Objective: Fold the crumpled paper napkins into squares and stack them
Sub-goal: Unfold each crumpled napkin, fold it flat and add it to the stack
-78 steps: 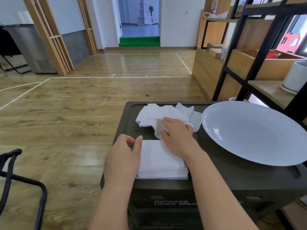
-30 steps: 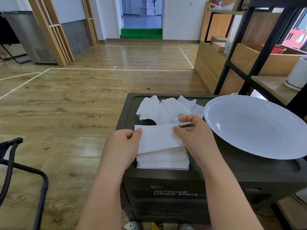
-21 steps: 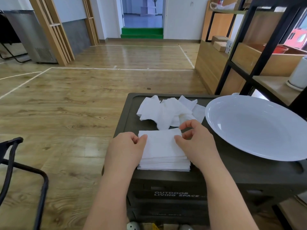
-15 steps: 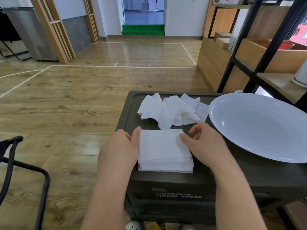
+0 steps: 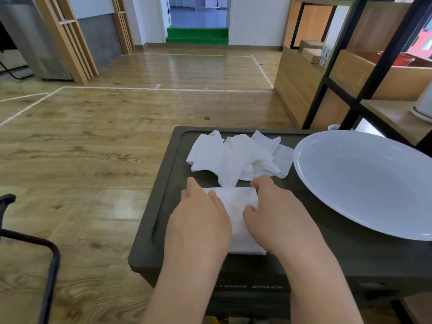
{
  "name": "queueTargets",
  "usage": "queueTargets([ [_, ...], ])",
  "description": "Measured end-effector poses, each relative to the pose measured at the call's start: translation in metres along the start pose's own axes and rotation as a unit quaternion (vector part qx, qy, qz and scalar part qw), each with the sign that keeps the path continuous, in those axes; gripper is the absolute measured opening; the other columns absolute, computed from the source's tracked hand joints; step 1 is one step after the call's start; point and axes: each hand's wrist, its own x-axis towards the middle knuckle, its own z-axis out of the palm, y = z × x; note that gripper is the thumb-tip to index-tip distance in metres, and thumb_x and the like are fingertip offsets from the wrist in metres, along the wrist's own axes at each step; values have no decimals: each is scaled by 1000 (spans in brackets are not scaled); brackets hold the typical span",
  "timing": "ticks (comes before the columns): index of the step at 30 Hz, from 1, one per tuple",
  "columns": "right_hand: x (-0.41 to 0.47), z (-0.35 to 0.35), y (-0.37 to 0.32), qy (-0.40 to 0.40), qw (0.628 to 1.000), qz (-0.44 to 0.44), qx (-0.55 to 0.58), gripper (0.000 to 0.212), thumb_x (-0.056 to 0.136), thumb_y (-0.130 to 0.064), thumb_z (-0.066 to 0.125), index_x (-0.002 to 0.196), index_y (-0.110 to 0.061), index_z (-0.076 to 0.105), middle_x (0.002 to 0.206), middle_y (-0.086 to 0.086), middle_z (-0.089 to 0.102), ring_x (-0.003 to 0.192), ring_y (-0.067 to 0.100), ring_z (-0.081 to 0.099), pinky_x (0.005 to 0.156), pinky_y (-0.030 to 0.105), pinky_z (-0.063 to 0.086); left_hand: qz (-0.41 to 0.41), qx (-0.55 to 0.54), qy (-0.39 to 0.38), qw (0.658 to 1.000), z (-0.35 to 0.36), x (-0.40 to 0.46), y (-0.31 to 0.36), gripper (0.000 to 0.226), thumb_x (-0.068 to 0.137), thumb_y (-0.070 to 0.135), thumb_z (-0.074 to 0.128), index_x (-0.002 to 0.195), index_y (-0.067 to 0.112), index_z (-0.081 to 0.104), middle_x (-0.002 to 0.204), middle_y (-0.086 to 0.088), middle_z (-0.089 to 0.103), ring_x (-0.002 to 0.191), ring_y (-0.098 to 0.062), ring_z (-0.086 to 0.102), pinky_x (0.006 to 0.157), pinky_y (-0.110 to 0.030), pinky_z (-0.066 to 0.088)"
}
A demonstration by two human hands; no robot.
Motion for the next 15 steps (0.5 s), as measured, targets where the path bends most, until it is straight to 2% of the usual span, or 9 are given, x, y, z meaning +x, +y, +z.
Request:
queueTargets([
  [3, 0, -4, 5, 15, 999, 3, 39, 44, 95, -32, 48, 136, -27, 34, 104, -4, 58, 81, 11, 50, 66, 22, 39, 60, 19, 87, 994, -9, 16, -6, 39, 101, 30, 27, 134, 14, 42, 135, -2, 48, 121, -21, 44, 86, -27, 33],
  [4, -1, -5, 6, 27, 998, 1, 53, 43, 95, -34, 49, 136, -28, 35, 103, -6, 59, 81, 9, 52, 67, 22, 40, 94, 39, 111, 989, -11, 25, -10, 36, 101, 30, 27, 123, 15, 52, 132, 0, 50, 121, -20, 41, 91, -28, 33],
  [6, 0, -8, 9, 48, 995, -2, 84, 41, 95, -36, 49, 134, -30, 38, 100, -9, 60, 80, 6, 55, 67, 22, 42, 167, 87, 106, 976, -14, 41, -14, 43, 100, 33, 26, 105, 15, 65, 138, 3, 47, 133, -19, 31, 105, -32, 27],
  [8, 2, -10, 12, 60, 992, 0, 113, 39, 94, -35, 49, 132, -31, 40, 96, -11, 62, 78, 4, 57, 62, 21, 42, 219, 110, 65, 967, -12, 50, -15, 52, 100, 37, 22, 104, 17, 70, 146, 6, 41, 142, -16, 18, 113, -31, 14],
  [10, 6, -11, 14, 65, 989, 1, 130, 36, 94, -34, 50, 129, -32, 43, 91, -13, 62, 75, 1, 55, 59, 17, 39, 243, 118, 36, 962, -10, 52, -15, 57, 100, 40, 19, 106, 19, 72, 149, 10, 37, 144, -14, 13, 114, -29, 8],
  [12, 9, -11, 15, 64, 988, -2, 142, 35, 94, -34, 52, 128, -33, 44, 92, -13, 62, 75, -1, 53, 58, 12, 36, 259, 129, 25, 957, -7, 53, -15, 58, 101, 41, 16, 109, 20, 70, 150, 12, 36, 144, -14, 15, 115, -30, 6],
  [15, 12, -11, 17, 69, 986, -13, 153, 34, 94, -33, 53, 127, -33, 45, 95, -13, 62, 77, -1, 53, 60, 13, 37, 279, 135, 26, 950, -5, 56, -15, 56, 101, 39, 14, 121, 25, 65, 148, 12, 40, 143, -14, 22, 117, -32, 6],
])
